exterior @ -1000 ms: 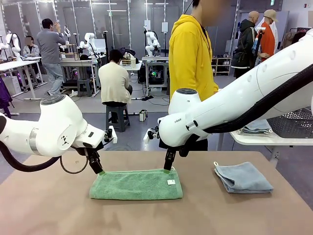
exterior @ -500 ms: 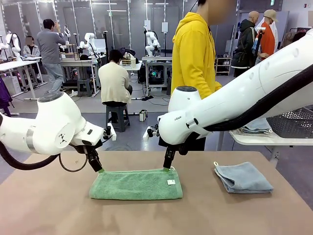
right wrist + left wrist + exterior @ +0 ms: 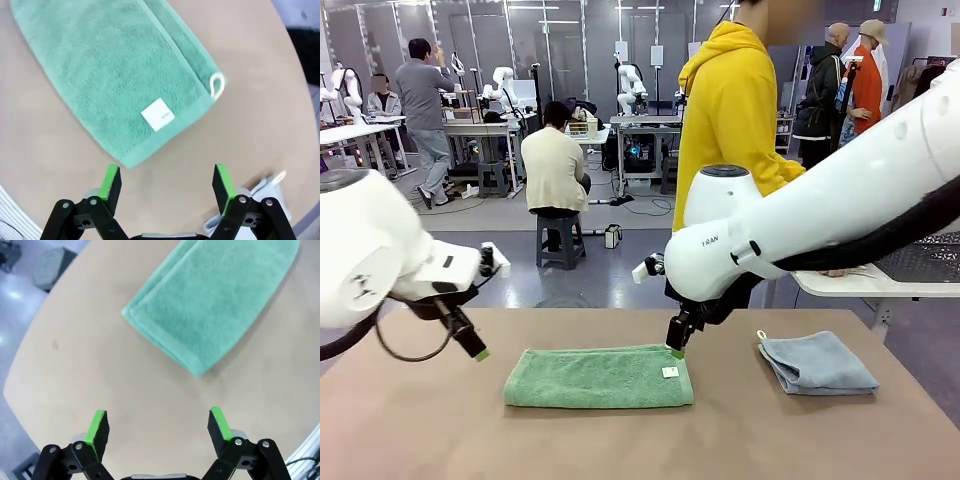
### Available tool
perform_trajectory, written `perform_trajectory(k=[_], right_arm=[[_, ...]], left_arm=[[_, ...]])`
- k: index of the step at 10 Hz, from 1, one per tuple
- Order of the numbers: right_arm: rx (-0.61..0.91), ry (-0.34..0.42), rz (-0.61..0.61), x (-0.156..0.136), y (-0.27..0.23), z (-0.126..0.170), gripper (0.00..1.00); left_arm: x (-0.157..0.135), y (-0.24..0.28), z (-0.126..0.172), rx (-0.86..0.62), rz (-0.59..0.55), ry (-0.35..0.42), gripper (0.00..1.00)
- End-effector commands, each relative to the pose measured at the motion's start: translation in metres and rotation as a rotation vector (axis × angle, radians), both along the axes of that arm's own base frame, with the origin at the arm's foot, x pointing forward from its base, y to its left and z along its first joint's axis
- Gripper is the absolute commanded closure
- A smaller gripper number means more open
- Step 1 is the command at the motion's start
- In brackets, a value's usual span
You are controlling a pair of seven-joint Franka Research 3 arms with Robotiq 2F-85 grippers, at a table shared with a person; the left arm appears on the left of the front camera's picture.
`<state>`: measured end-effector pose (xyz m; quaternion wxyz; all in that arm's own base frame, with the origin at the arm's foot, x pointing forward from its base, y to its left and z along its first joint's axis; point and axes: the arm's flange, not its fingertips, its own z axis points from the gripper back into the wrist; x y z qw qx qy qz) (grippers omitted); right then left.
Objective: Fold the towels and place them in the basket.
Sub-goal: When a person lays out a Towel with hook on the table, fold it in half twice.
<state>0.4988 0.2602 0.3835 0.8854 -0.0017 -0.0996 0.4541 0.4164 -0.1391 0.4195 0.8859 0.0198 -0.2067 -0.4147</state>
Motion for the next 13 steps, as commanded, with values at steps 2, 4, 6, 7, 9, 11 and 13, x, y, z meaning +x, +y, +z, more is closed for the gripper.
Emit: perform_trajectory(k=[2,4,6,7,9,11,13], right_arm=[[0.093,-0.049,-0.284,-0.021,-0.001,-0.019,0.0],[0.12,-0.039,-0.468,-0.017,0.007,-0.039,0.0],[0.122,-0.021,-0.577,-0.011,0.01,-0.047,0.0],[0.133,-0.019,-0.627,-0.005,0.01,-0.05,0.0],[0.129,0.003,-0.505,-0.015,-0.005,-0.041,0.0],[0.131,0.009,-0.543,-0.012,-0.004,-0.045,0.0],[0.151,0.008,-0.653,-0.001,0.004,-0.054,0.0]], left_arm=[[-0.055,0.016,0.009,0.005,0.166,-0.009,0.0],[-0.078,0.035,0.008,-0.004,0.273,0.01,0.0],[-0.082,0.047,0.001,0.03,0.288,0.037,0.0],[-0.079,0.052,-0.002,0.0,0.296,0.026,0.0],[-0.038,0.037,0.028,-0.009,0.273,0.036,0.0],[-0.038,0.037,0.028,-0.009,0.273,0.036,0.0],[-0.038,0.037,0.028,-0.009,0.273,0.036,0.0]])
